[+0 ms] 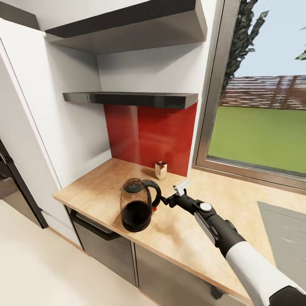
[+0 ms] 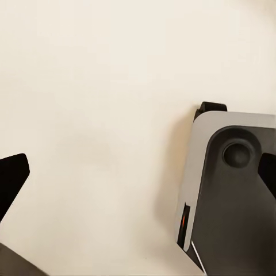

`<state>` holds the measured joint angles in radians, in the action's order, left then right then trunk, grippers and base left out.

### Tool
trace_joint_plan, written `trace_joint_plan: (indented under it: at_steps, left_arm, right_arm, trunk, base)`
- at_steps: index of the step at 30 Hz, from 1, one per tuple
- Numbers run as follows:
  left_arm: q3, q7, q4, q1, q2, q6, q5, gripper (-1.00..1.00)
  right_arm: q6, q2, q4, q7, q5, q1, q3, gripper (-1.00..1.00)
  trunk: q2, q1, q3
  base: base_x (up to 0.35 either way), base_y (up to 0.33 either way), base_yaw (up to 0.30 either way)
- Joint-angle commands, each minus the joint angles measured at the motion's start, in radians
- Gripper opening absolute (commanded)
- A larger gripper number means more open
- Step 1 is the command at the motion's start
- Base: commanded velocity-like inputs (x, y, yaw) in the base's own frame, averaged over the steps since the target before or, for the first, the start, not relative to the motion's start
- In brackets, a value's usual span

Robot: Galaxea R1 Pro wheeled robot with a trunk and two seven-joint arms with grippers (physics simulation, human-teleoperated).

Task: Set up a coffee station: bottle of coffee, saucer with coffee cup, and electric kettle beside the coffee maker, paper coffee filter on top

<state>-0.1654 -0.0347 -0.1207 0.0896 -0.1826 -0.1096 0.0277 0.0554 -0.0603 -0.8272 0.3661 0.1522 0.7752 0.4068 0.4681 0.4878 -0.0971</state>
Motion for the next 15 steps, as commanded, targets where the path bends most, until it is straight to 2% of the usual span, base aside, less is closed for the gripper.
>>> trace_joint_plan:
  at_steps: [1,7,15]
  left_arm:
    - [-0.007,-0.004,0.001,0.001,0.000,-0.002,0.003,1.00]
    - [-0.006,-0.004,0.001,0.001,0.000,-0.006,0.003,1.00]
    - [-0.007,-0.004,0.001,0.001,0.000,-0.007,0.003,1.00]
  right_arm:
    - [0.006,-0.001,-0.001,0.001,0.010,0.001,0.003,1.00]
    - [0.006,-0.001,-0.001,0.001,0.010,0.001,0.003,1.00]
    - [0.006,-0.001,0.000,0.001,0.010,0.001,0.003,1.00]
  trunk:
    - [0.002,0.001,-0.002]
    - [0.002,0.001,-0.002]
    - [0.002,0.001,-0.002]
  base:
    - [0.039,0.034,0.000]
    - [0.094,0.076,0.000]
    - [0.006,0.010,0.000]
